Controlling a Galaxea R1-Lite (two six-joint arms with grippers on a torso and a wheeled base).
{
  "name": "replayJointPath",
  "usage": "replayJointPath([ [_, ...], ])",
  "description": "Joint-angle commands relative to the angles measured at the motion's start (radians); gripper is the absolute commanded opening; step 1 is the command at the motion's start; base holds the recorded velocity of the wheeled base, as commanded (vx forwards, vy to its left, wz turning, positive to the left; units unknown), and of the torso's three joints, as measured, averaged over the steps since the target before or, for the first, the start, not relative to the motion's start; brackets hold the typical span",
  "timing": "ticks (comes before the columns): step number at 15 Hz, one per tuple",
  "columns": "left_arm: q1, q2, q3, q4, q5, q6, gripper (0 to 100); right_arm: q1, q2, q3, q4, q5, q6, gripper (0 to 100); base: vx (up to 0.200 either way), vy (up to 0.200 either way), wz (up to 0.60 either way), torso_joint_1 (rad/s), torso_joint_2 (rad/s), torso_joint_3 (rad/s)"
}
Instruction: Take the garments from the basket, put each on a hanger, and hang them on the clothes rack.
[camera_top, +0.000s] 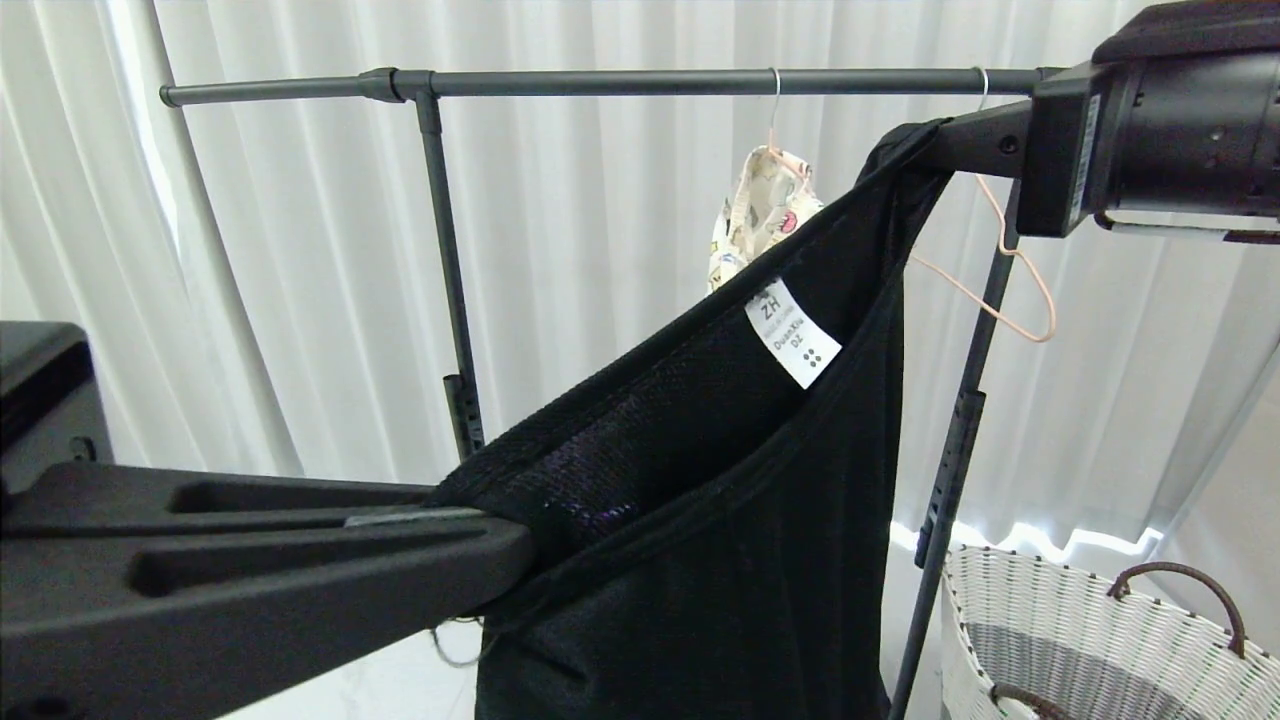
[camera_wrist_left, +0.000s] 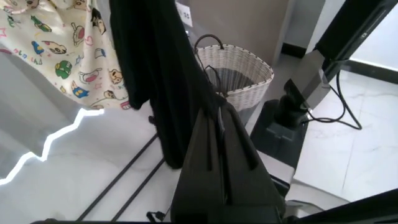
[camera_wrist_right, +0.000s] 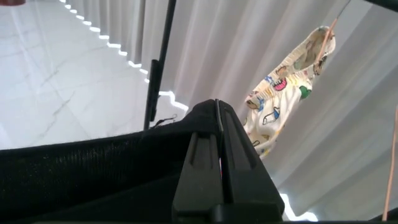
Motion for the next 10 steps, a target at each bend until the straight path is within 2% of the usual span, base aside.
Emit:
replayJointPath([
  [1, -0.001, -0.001, 0.002, 0.002, 0.004, 0.002, 0, -0.003, 0.006, -0.001, 0.003, -0.001, 0.001, 0, 0.000, 0.000, 0.00, 0.000, 0.00, 0.000],
  [2, 0.002, 0.000, 0.008, 0.002, 0.018, 0.005, 0, -0.006, 0.001, 0.001, 0.009, -0.001, -0.001, 0, 0.000, 0.000, 0.00, 0.000, 0.00, 0.000],
  [4, 0.108, 0.051, 0.024, -0.001, 0.216, 0.099, 0, -0.012, -0.072, 0.009, 0.126, -0.023, -0.004, 0, 0.000, 0.000, 0.00, 0.000, 0.00, 0.000],
  [5, 0.154, 0.078, 0.011, -0.009, 0.277, 0.125, 0, -0.009, -0.112, 0.007, 0.203, -0.020, -0.008, 0, 0.000, 0.000, 0.00, 0.000, 0.00, 0.000],
  [7, 0.183, 0.134, -0.050, -0.058, 0.290, 0.125, 0, 0.032, -0.167, 0.009, 0.319, 0.010, -0.041, 0, 0.000, 0.000, 0.00, 0.000, 0.00, 0.000],
  [10, 0.208, 0.190, -0.087, -0.161, 0.294, 0.130, 0, 0.063, -0.164, 0.013, 0.342, 0.005, -0.065, 0, 0.000, 0.000, 0.00, 0.000, 0.00, 0.000],
])
